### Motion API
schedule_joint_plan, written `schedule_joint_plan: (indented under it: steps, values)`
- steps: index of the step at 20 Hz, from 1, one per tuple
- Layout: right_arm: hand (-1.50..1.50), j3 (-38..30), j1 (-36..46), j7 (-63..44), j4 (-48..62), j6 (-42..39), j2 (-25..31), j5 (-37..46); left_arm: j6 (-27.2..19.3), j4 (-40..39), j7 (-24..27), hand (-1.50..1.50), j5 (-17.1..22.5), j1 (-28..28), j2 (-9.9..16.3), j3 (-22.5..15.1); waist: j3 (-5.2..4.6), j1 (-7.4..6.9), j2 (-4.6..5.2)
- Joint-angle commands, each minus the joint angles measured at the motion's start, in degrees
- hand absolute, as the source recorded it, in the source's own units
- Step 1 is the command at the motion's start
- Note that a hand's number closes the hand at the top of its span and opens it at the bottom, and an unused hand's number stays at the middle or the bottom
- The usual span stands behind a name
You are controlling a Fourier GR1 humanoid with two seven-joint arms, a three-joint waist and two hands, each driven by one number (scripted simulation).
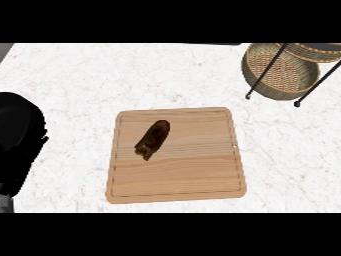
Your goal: Pick the cupcake from the cutting board and place it in the tiered basket
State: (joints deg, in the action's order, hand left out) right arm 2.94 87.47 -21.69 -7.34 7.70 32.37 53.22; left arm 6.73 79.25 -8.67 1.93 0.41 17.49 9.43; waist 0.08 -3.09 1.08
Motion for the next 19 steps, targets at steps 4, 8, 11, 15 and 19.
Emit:
schedule_joint_plan:
  steps: [4, 8, 11, 15, 19]
  values:
    - [-1.50, -7.3, 2.4, -5.6, -2.2, 4.1, 5.4, -6.2, -0.9, 0.9, -0.8, 0.00, -0.7, 1.4, -1.0, -0.5, -0.05, 1.18, -0.52]
    - [-1.50, -13.4, 0.6, -5.6, -3.5, 3.5, 8.9, -12.4, -1.1, -0.7, -1.1, 0.00, 0.4, 0.8, -0.5, 1.5, -0.04, 2.97, -1.10]
    - [-1.50, -19.5, -3.7, -0.2, -5.4, 5.6, 11.4, -18.7, -1.3, 0.0, -0.9, 0.00, -0.2, 1.7, -0.8, 1.0, 0.04, 3.63, -1.25]
    - [-1.50, -25.5, -7.3, 6.4, -9.5, 2.6, 15.0, -25.6, -2.0, 3.0, -2.0, 0.00, -0.1, 4.9, -1.5, 1.1, 0.08, 4.76, -2.09]
    - [-1.50, -29.8, -15.9, 11.8, -11.1, -7.3, 17.8, -31.6, -2.4, 2.0, -1.1, 0.00, 0.1, 6.8, -1.3, 2.5, 0.04, 6.57, -2.59]
